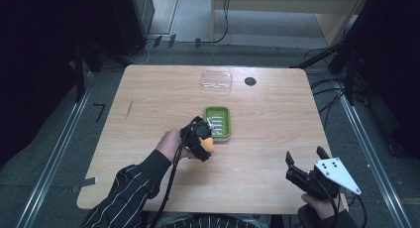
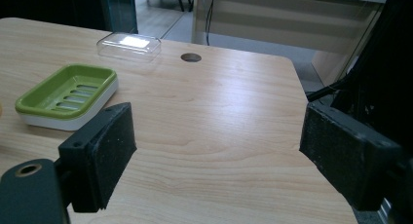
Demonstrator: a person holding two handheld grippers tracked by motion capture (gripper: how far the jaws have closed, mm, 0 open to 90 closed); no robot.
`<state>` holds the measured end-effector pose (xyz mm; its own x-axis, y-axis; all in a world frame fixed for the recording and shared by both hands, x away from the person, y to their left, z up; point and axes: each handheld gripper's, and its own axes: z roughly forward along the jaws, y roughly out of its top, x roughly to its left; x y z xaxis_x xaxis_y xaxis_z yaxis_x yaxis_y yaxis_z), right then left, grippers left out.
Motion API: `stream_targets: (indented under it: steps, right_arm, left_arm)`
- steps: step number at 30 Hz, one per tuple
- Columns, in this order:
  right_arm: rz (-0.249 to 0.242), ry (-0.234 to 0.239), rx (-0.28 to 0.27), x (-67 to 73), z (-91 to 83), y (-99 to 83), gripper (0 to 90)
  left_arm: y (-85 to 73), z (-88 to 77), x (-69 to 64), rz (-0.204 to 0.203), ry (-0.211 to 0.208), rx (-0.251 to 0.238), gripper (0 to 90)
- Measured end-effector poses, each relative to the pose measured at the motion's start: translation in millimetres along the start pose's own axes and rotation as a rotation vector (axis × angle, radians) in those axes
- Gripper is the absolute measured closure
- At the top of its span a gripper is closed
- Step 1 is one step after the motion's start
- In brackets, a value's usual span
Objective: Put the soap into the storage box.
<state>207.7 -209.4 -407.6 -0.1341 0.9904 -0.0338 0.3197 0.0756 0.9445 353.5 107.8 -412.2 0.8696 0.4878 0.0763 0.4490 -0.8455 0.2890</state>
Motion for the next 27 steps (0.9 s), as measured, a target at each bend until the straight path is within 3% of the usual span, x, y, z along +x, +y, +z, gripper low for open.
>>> stream_targets:
  steps: [27]
  right_arm:
    - [0.004, 0.0, 0.003, 0.1, -0.6, -0.2, 13.7]
  left_arm:
    - [22.8, -7.1, 16.3, 0.005, 0.02, -0.043, 27.7]
